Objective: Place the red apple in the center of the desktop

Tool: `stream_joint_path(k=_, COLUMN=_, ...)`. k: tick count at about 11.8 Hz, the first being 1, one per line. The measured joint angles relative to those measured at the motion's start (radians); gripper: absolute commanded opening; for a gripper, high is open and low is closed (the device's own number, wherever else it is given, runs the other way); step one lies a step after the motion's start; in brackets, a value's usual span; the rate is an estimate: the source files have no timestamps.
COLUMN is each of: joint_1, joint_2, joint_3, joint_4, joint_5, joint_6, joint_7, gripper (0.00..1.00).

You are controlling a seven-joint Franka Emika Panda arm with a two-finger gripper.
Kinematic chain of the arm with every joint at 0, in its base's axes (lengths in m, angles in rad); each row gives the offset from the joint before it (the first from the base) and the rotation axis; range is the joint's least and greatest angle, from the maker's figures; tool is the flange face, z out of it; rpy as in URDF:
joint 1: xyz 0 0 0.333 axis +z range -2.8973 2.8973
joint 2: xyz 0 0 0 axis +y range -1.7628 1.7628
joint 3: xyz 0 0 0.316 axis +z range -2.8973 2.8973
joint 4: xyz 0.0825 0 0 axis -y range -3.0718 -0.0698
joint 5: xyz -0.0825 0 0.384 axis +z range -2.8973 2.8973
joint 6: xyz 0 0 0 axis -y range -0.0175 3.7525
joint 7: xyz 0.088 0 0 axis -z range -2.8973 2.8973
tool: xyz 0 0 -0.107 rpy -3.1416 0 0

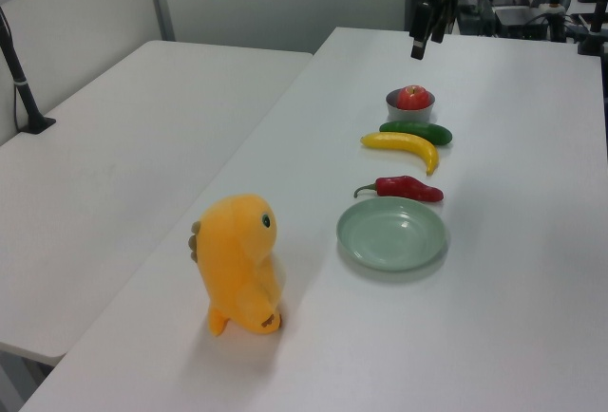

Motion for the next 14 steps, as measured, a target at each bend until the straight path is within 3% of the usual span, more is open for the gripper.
stream_joint_path(k=1, joint_1=-0.001, joint_2=0.0, joint_3=0.0, joint_4=0.0, joint_5=0.0, joint_6=0.0, joint_7=0.0, gripper=1.0)
stream_joint_path(k=3, joint_1=-0.098, joint_2=0.0, joint_3=0.098, joint_4=0.0, joint_5=0.0, joint_6=0.0, joint_7=0.0, gripper=1.0)
stream_joint_path(k=4, joint_1=-0.122, joint_2=0.0, joint_3=0.12, joint_4=0.0, joint_5=0.0, joint_6=0.0, joint_7=-0.001, gripper=1.0)
stream_joint_path(k=14, joint_1=-0.143, joint_2=0.025, joint_3=0.123, joint_4=0.003, joint_5=0.0, joint_6=0.024, joint_7=-0.002, gripper=1.0)
